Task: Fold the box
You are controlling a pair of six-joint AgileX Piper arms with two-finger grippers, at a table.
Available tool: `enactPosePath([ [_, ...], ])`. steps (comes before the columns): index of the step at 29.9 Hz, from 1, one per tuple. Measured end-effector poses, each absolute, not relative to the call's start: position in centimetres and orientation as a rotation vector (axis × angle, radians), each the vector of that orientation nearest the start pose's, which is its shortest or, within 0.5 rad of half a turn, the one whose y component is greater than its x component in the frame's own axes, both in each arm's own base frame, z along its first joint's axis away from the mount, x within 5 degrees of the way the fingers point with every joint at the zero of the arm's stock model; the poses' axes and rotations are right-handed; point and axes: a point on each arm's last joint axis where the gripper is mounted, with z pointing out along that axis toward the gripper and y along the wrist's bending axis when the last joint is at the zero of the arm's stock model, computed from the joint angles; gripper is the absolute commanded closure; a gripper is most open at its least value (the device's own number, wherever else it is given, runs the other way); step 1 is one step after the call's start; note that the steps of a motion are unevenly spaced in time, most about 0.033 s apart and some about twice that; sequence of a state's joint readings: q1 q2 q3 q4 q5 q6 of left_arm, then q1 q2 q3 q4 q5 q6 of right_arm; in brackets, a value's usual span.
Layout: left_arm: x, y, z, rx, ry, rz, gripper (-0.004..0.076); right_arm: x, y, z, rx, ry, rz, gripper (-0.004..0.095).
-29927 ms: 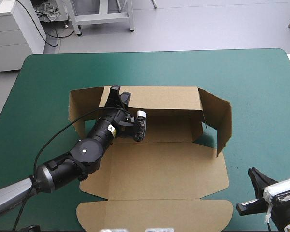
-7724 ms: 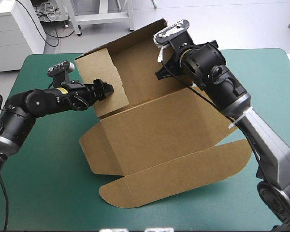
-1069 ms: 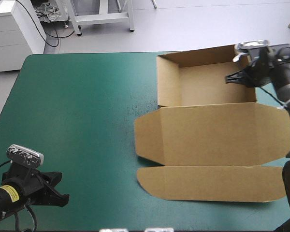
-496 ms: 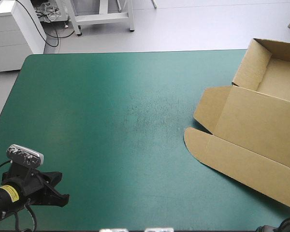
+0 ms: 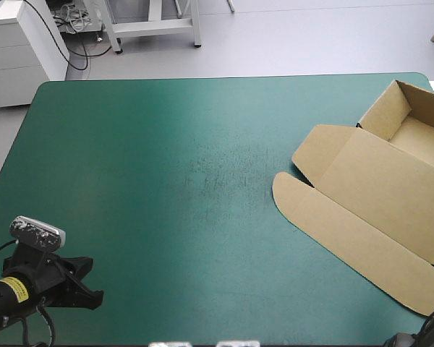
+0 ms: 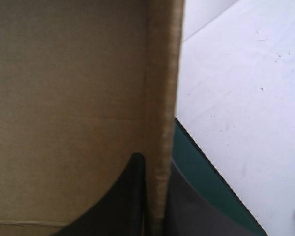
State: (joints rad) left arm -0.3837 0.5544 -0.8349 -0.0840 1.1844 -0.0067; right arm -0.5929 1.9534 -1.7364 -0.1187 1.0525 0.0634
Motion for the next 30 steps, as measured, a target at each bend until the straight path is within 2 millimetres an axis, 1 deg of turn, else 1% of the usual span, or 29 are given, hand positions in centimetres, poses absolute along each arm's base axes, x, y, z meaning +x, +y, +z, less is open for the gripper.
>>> enactPosePath([
  [2, 6.1, -3.2, 34.9, 0.449, 2.361, -0.291, 0.0731, 35.0, -24.7, 27.3, 0.849, 2.661, -0.289, 0.0927],
  [5, 6.1, -3.2, 34.9, 0.449, 2.361, -0.291, 0.0731, 35.1, -24.5, 27.2, 0.825, 2.670, -0.261, 0.0899],
  [7, 6.1, -3.2, 34.9, 0.449, 2.361, -0.291, 0.0731, 35.2, -24.3, 27.2, 0.799, 2.673, -0.216, 0.0835],
  [9, 6.1, -3.2, 34.9, 0.449, 2.361, -0.291, 0.0731, 35.3, -24.1, 27.2, 0.777, 2.681, -0.180, 0.0696],
  [11, 6.1, -3.2, 34.9, 0.449, 2.361, -0.291, 0.0731, 35.2, -24.0, 27.1, 0.756, 2.698, -0.160, 0.0507],
  [13, 6.1, -3.2, 34.9, 0.449, 2.361, -0.291, 0.0731, 35.1, -23.9, 27.1, 0.746, 2.714, -0.150, 0.0262],
  [14, 6.1, -3.2, 34.9, 0.449, 2.361, -0.291, 0.0731, 35.0, -24.0, 27.0, 0.748, 2.720, -0.145, 0.0170],
  [15, 6.1, -3.2, 34.9, 0.449, 2.361, -0.291, 0.0731, 35.0, -24.0, 27.0, 0.751, 2.723, -0.145, 0.0057],
  [17, 6.1, -3.2, 34.9, 0.449, 2.361, -0.291, 0.0731, 34.8, -24.2, 27.0, 0.764, 2.729, -0.144, -0.0030],
  [21, 6.1, -3.2, 34.9, 0.449, 2.360, -0.291, 0.0731, 34.5, -24.3, 27.1, 0.778, 2.744, -0.144, -0.0018],
  [24, 6.1, -3.2, 34.9, 0.450, 2.360, -0.291, 0.0731, 34.4, -24.2, 27.9, 0.772, 2.746, -0.145, -0.0018],
  [26, 6.1, -3.2, 34.9, 0.457, 2.358, -0.287, 0.0731, 34.2, -24.1, 29.2, 0.755, 2.722, -0.159, -0.0018],
  [30, 6.1, -3.2, 34.9, 0.457, 2.356, -0.284, 0.0731, 33.0, -23.2, 33.6, 0.722, 2.621, -0.199, -0.0017],
])
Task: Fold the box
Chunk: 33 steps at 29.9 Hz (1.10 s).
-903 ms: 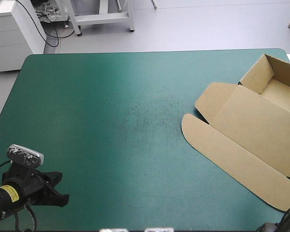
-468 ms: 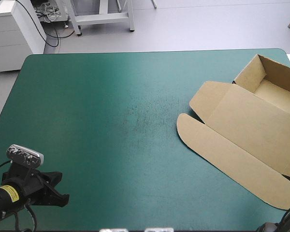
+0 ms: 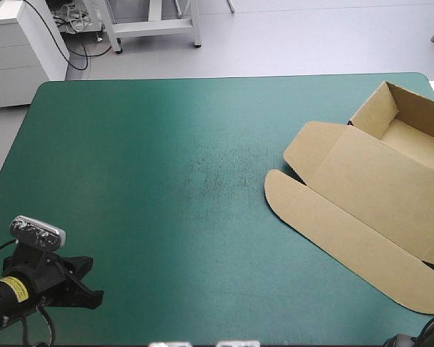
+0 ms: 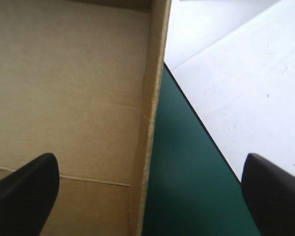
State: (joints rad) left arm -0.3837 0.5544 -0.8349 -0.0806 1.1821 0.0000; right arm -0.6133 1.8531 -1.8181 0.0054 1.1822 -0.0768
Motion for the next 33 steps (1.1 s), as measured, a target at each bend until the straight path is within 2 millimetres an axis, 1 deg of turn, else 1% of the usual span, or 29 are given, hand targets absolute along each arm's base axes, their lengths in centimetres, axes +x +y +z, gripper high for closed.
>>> enactPosePath([
  [3, 6.1, -3.2, 34.9, 0.457, 2.356, -0.283, 0.0731, 31.7, -21.6, 37.2, 0.675, 2.532, -0.163, -0.0014],
  [5, 6.1, -3.2, 34.9, 0.457, 2.356, -0.283, 0.0731, 30.7, -20.2, 39.4, 0.629, 2.469, -0.099, 0.0031],
  [6, 6.1, -3.2, 34.9, 0.456, 2.355, -0.284, 0.0731, 30.4, -19.6, 40.2, 0.610, 2.444, -0.069, 0.0086],
  [8, 6.1, -3.2, 34.9, 0.456, 2.355, -0.283, 0.0731, 29.7, -18.1, 42.0, 0.550, 2.388, -0.002, 0.0253],
  [9, 6.1, -3.2, 34.9, 0.456, 2.355, -0.283, 0.0731, 29.3, -17.3, 42.7, 0.520, 2.366, 0.021, 0.0389],
  [12, 6.1, -3.2, 34.9, 0.456, 2.355, -0.283, 0.0731, 28.3, -14.7, 44.2, 0.412, 2.342, 0.046, 0.0871],
  [13, 6.1, -3.2, 34.9, 0.456, 2.355, -0.283, 0.0731, 28.1, -13.7, 44.6, 0.361, 2.341, 0.050, 0.0919],
  [16, 6.1, -3.2, 34.9, 0.456, 2.354, -0.284, 0.0731, 28.1, -10.4, 45.3, 0.204, 2.331, 0.082, 0.0907],
  [19, 6.1, -3.2, 34.9, 0.456, 2.355, -0.289, 0.0731, 28.7, -7.5, 45.7, 0.081, 2.320, 0.129, 0.0909],
  [23, 6.1, -3.2, 34.9, 0.411, 2.364, -0.307, 0.0731, 29.4, -3.8, 45.0, -0.072, 2.354, 0.195, 0.0908],
  [26, 6.1, -3.2, 34.9, 0.368, 2.372, -0.323, 0.0731, 29.2, -0.9, 43.9, -0.179, 2.365, 0.219, 0.0908],
  [28, 6.2, -3.2, 35.0, 0.361, 2.364, -0.321, 0.0731, 28.4, 0.9, 43.4, -0.251, 2.347, 0.206, 0.0908],
  [30, 6.2, -3.2, 35.1, 0.353, 2.337, -0.325, 0.0731, 27.1, 2.3, 42.7, -0.313, 2.311, 0.172, 0.0910],
  [33, 5.9, -3.1, 34.8, 0.343, 2.286, -0.340, 0.0731, 24.7, 3.6, 41.5, -0.378, 2.224, 0.118, 0.0910],
])
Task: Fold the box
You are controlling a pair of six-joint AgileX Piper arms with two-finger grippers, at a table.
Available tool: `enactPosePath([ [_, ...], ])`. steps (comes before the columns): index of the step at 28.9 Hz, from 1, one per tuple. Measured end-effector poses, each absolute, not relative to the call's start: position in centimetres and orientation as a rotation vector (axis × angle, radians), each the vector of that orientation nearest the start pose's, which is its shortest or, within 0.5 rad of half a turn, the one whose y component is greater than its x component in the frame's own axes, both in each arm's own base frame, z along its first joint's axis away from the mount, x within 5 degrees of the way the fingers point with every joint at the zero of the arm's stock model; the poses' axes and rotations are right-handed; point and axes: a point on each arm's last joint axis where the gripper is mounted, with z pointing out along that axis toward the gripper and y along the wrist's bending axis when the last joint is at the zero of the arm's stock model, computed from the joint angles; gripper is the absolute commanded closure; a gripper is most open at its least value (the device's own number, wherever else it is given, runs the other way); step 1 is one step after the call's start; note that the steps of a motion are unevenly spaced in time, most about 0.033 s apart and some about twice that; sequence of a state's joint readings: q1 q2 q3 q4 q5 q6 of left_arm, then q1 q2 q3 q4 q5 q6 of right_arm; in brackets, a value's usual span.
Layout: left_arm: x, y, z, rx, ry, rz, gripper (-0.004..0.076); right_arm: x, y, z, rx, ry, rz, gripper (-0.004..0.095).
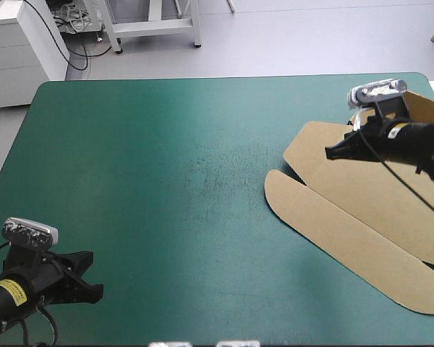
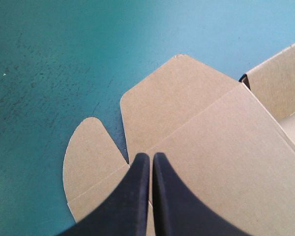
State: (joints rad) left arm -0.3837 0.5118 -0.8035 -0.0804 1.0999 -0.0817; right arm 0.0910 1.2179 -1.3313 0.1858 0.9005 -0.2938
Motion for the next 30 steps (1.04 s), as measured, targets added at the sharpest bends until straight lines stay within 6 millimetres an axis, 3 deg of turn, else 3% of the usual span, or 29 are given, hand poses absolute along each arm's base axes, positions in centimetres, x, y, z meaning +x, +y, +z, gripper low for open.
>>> enactPosePath([
  [6, 4.4, -2.4, 32.9, 0.325, 2.167, -0.362, 0.0731, 18.8, 4.3, 40.7, -0.400, 2.033, 0.139, 0.0910],
  [14, 2.6, -1.7, 30.1, 0.322, 2.020, -0.375, 0.0731, 12.5, 3.2, 36.3, -0.366, 1.952, 0.150, 0.0910],
  [20, 1.8, -1.3, 28.6, 0.349, 1.950, -0.359, 0.0731, 9.4, 2.6, 32.5, -0.338, 1.892, 0.146, 0.0910],
  [30, 1.2, -1.1, 28.3, 0.373, 1.881, -0.342, 0.0731, 5.9, 1.9, 28.8, -0.302, 1.753, 0.139, 0.0910],
])
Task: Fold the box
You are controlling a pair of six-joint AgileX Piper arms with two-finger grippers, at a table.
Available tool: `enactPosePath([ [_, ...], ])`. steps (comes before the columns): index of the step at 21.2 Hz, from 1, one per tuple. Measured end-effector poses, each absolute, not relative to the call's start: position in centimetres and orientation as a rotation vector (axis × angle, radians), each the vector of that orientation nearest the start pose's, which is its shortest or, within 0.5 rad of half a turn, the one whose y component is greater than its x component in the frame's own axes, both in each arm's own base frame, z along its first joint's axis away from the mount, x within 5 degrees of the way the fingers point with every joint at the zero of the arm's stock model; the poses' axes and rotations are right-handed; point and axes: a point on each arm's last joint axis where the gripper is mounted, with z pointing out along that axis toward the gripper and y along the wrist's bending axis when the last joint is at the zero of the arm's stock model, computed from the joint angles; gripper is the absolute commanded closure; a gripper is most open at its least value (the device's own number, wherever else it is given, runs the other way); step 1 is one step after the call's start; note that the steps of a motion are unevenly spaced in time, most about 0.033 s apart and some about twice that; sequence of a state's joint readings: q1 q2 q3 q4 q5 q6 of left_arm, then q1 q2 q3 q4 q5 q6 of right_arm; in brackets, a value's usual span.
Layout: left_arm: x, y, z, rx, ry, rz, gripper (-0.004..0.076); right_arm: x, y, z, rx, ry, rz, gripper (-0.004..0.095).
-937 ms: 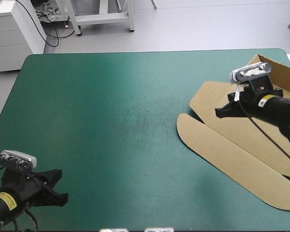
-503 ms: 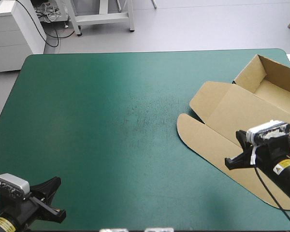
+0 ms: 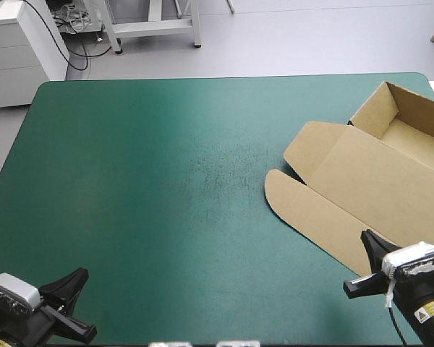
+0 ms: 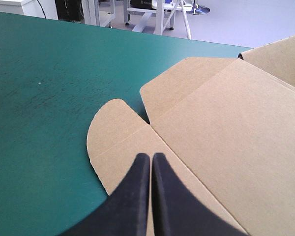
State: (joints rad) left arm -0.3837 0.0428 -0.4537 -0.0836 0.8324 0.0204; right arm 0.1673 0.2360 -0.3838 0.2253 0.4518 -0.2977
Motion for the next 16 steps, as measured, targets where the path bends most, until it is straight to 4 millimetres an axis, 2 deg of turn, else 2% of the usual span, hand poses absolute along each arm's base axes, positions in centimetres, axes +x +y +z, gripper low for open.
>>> enactPosePath([
  [4, 1.2, -1.1, 28.3, 0.386, 1.875, -0.333, 0.0731, 4.3, 1.6, 27.8, -0.287, 1.656, 0.135, 0.0910],
  [9, 1.2, -1.1, 28.3, 0.393, 1.873, -0.328, 0.0731, 3.0, 1.3, 28.0, -0.273, 1.579, 0.135, 0.0910],
  [16, 1.2, -1.1, 28.3, 0.393, 1.873, -0.328, 0.0731, 2.7, 1.4, 27.3, -0.252, 1.651, 0.176, 0.0910],
])
